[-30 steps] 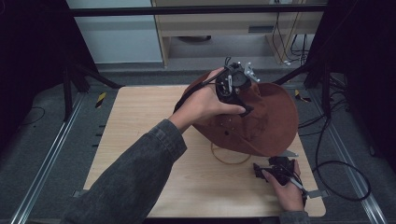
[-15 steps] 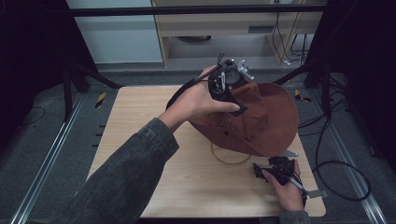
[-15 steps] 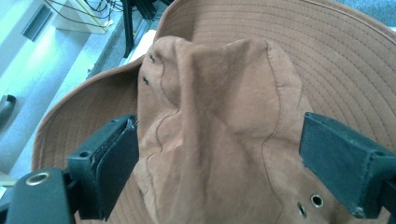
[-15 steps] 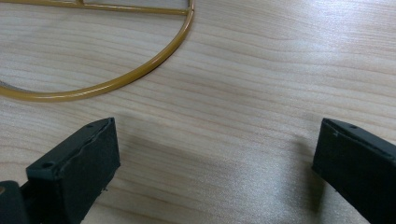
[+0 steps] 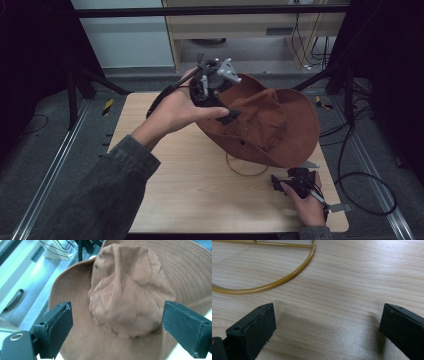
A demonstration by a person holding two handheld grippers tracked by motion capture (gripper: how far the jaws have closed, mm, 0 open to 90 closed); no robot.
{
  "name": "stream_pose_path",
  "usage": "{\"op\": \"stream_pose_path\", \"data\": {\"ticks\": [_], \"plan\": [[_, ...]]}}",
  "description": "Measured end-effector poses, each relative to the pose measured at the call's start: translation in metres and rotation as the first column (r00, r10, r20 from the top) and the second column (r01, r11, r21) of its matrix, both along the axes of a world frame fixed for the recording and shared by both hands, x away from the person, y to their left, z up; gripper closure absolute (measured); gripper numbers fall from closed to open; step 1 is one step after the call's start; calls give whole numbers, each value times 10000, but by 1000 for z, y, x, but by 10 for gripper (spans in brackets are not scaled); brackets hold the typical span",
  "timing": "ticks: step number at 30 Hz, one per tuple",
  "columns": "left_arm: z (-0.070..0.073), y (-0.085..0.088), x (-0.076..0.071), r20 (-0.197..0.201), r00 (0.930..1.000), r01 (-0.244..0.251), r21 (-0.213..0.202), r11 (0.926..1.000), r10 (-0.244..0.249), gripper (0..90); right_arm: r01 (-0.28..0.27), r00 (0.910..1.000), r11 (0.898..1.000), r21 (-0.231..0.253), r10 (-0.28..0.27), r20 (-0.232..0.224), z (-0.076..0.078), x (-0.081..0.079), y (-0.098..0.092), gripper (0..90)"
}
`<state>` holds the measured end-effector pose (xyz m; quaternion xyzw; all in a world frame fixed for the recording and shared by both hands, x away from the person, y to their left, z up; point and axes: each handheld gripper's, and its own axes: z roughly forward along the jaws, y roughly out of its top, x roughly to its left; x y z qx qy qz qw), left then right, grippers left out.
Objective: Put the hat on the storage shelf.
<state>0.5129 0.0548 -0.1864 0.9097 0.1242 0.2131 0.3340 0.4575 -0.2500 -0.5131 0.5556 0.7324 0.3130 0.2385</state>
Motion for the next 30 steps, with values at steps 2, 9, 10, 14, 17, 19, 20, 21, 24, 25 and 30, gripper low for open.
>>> {"op": "stream_pose_path", "data": {"ticks": [2, 9, 10, 14, 17, 19, 20, 21, 24, 25, 30], "plan": [[-1, 14, -4, 87, 9998, -197, -31, 9998, 198, 83, -2, 10000, 10000, -1, 2, -1, 0, 0, 0, 6], [-13, 79, -22, 286, 9956, -880, -566, 9945, 897, 72, -113, 9999, 9999, -128, 114, 82, 0, 0, -1, 6], [-17, 89, -24, 284, 9948, -953, -657, 9933, 973, 67, -113, 9999, 9999, -128, 114, 84, 0, 0, -1, 7], [-41, 125, -33, 139, 9895, -1417, -1140, 9833, 1442, 59, -98, 9999, 9999, -76, 99, 81, 0, 0, -1, 6], [-66, 147, -38, 22, 9855, -1683, -1108, 9795, 1696, 53, -98, 9999, 9999, -84, 99, 76, 0, 0, -1, 6], [-84, 159, -40, -220, 9831, -1832, -1158, 9762, 1819, 49, -99, 9999, 9999, -83, 99, 79, 0, 0, -1, 6], [-95, 164, -40, -344, 9814, -1918, -1152, 9747, 1891, 49, -94, 9999, 9999, -87, 95, 82, 0, 0, -1, 6], [-106, 169, -40, -473, 9787, -2040, -1186, 9717, 1997, 50, -93, 9999, 9999, -88, 94, 83, 0, 0, -1, 6], [-139, 177, -40, -735, 9712, -2343, -1198, 9648, 2267, 58, -101, 9999, 9999, -72, 102, 72, 0, 0, -1, 6], [-153, 179, -39, -755, 9680, -2463, -1051, 9635, 2392, 67, -102, 9999, 9999, -70, 103, 73, 0, 0, -1, 6], [-203, 183, -35, -1143, 9562, -2764, -482, 9598, 2696, 78, -100, 9999, 9999, -69, 101, 72, 0, 0, -1, 7]]}}
